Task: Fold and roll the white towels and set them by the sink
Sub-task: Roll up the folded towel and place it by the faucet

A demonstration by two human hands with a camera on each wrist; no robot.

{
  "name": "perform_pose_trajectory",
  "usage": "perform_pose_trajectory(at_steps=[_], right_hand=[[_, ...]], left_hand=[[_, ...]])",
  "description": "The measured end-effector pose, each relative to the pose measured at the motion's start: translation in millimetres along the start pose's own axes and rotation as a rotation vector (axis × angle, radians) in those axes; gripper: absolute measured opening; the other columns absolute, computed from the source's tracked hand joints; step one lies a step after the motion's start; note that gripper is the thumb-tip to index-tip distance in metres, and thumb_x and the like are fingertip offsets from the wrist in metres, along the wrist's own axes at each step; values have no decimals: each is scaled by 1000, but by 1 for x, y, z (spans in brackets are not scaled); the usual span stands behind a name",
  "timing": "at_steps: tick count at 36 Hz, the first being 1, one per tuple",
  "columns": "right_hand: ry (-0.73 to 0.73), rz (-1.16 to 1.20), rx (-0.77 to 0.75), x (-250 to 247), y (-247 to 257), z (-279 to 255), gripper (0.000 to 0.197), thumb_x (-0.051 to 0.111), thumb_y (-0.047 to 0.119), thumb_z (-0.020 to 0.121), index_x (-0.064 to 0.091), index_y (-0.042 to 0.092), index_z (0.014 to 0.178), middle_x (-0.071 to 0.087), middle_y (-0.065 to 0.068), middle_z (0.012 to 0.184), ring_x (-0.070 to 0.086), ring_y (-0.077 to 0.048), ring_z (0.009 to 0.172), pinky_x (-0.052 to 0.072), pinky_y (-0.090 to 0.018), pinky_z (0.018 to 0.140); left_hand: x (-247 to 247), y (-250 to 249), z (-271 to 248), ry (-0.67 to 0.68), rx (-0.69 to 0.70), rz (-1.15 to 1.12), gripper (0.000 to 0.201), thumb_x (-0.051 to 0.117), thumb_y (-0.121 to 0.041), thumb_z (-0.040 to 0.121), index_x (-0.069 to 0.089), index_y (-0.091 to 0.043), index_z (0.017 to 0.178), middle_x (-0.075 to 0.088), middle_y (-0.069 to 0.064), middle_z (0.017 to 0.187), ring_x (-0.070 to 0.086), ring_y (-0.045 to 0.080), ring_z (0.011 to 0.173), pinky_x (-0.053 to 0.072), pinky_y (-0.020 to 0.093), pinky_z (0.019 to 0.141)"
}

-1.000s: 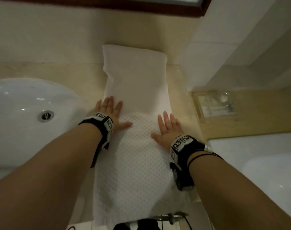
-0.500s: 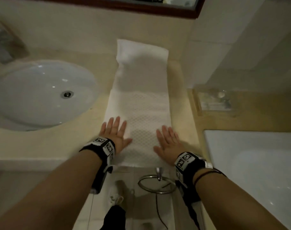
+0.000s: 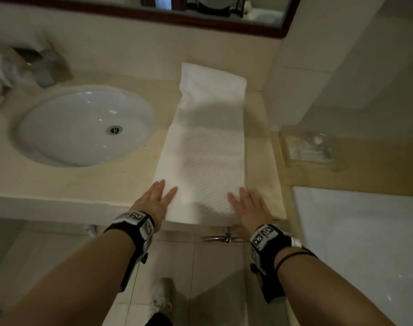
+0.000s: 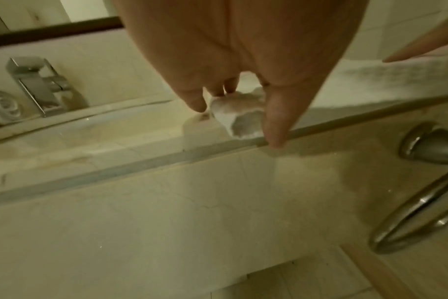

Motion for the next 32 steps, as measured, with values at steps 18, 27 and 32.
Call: perform_pose_trajectory(at_steps=[18,27,32], right_hand=[[6,232,256,-21,35,-5,70,77,39,67,36,27,123,11,-8,145,23,-32,130,26,-35,107],[-81,207,158,-18,72,-2,74,74,43,69,33,35,131,-2,0,157,0,-19,145,2,-36,116],[-103,208,175,-16,83,5,64,71,33,73,37,29,127,22,-1,143,20,-21,136,15,-34,113]], left_hand=[[-29,24,0,139,-116,-515,22,75,-25,77,59,-26,93,53,-1,108,52,15,96,38,19,79],[-39,20,15,241,-159,-1077,30,65,-33,86,55,-12,68,51,5,67,52,17,61,47,27,62],[-41,16,20,216,-265,-1486,23,53,7,89,53,-7,71,54,9,76,55,20,69,55,30,64]])
Point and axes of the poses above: each hand's wrist, its own z-axis towards the middle knuckle, its own x-axis out of the palm, y = z × x, the point moved 2 cm from there along z, towards the middle knuckle
